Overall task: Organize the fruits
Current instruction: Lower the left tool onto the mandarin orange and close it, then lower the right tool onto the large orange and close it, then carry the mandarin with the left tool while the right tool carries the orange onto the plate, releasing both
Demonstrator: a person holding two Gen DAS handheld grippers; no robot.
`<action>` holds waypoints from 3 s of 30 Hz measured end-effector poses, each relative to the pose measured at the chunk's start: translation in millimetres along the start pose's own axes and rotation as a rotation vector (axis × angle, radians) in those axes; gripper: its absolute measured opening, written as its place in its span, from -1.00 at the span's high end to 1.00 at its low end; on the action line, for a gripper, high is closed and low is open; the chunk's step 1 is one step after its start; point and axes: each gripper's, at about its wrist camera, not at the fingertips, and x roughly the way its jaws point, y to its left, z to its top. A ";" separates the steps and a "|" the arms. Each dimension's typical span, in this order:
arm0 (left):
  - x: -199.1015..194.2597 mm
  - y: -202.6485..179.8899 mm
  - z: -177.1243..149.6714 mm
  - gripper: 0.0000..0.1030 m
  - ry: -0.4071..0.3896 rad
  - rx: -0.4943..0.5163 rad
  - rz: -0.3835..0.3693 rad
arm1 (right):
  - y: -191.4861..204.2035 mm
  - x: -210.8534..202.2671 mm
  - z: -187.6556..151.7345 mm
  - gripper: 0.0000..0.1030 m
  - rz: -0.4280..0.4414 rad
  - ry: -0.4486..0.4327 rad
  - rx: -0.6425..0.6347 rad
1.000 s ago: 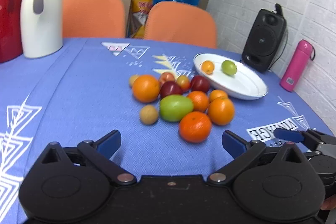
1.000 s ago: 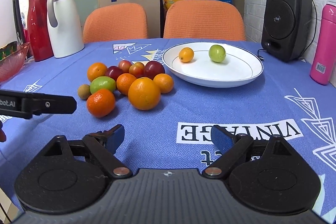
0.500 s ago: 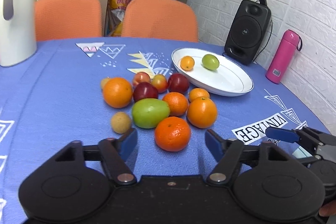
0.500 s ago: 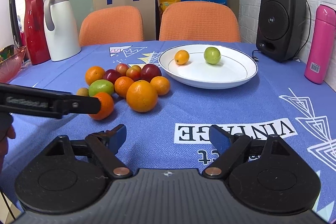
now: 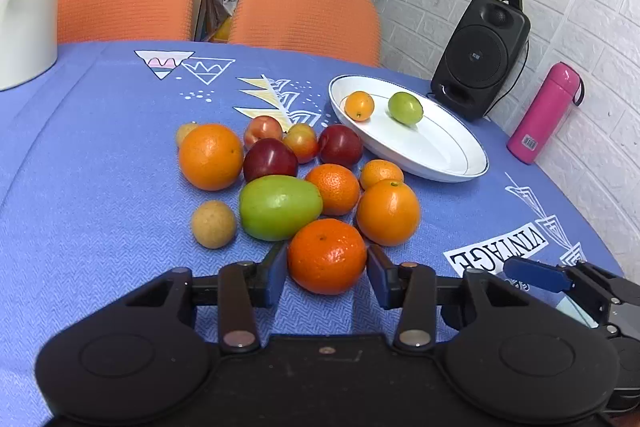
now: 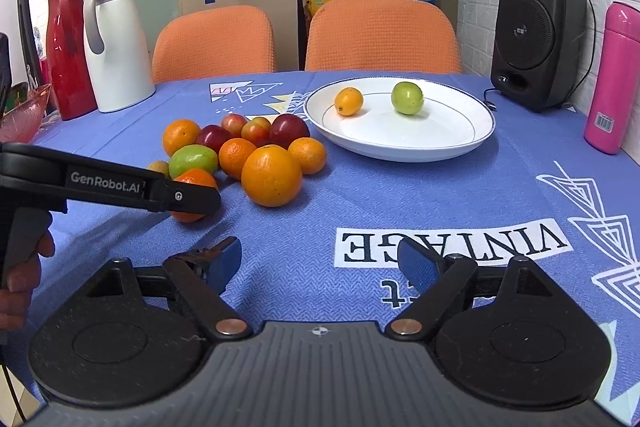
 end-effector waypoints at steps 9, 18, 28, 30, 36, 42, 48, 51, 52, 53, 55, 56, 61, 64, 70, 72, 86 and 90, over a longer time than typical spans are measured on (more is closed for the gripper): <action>-18.4 5.0 -9.2 -0.89 0.009 0.023 0.011 | 9.9 14.1 9.9 -1.00 0.037 0.008 -0.041; -29.9 11.0 -14.5 -0.91 0.005 0.025 0.057 | 20.8 37.2 28.4 -1.00 0.062 0.006 -0.068; -33.5 17.6 -13.7 -0.90 0.001 -0.004 0.031 | 26.0 54.9 39.3 -0.76 0.072 0.016 -0.076; -31.9 17.3 -13.8 -0.90 0.004 -0.001 0.030 | 27.2 56.7 39.1 -0.75 0.069 0.020 -0.084; -27.8 16.2 -12.9 -0.91 0.012 0.006 0.027 | 26.3 60.0 38.1 -0.52 0.063 0.024 -0.085; -29.7 11.7 -12.8 -0.89 0.000 -0.003 0.023 | 23.5 56.1 35.7 -0.49 0.069 0.019 -0.066; -39.6 -6.2 1.7 -0.88 -0.035 0.039 -0.021 | 5.9 33.0 40.1 -0.49 0.057 -0.039 -0.025; -41.0 -20.8 14.9 -0.88 -0.060 0.081 -0.047 | -7.3 20.9 48.6 -0.49 0.025 -0.082 -0.014; -41.0 -26.7 20.7 -0.88 -0.070 0.097 -0.058 | -12.0 17.7 52.1 -0.49 0.015 -0.097 -0.012; -40.5 -31.7 25.7 -0.88 -0.078 0.110 -0.068 | -16.7 14.9 55.5 -0.49 0.005 -0.109 -0.010; -37.7 -41.6 36.1 -0.88 -0.094 0.129 -0.086 | -25.9 10.8 61.9 -0.49 -0.013 -0.131 -0.003; -35.5 -46.1 41.1 -0.88 -0.100 0.137 -0.089 | -30.1 9.4 65.0 -0.49 -0.022 -0.141 0.000; -15.3 -63.9 67.4 -0.88 -0.117 0.151 -0.099 | -47.0 9.5 79.2 -0.49 -0.068 -0.182 -0.010; 1.5 -69.9 78.9 -0.89 -0.124 0.150 -0.113 | -57.1 14.8 84.4 -0.49 -0.086 -0.192 -0.019; 50.3 -76.2 89.3 -0.88 -0.071 0.150 -0.094 | -76.8 40.1 90.0 -0.49 -0.106 -0.165 -0.048; 64.6 -75.2 93.4 -0.88 -0.061 0.141 -0.083 | -84.6 50.0 89.8 -0.49 -0.107 -0.152 -0.057; 132.1 -81.8 110.5 -0.89 -0.024 0.164 -0.035 | -112.9 105.5 92.5 -0.49 -0.077 -0.082 -0.081; 140.2 -79.0 109.8 -0.90 -0.018 0.164 -0.021 | -115.0 113.5 92.6 -0.49 -0.066 -0.070 -0.084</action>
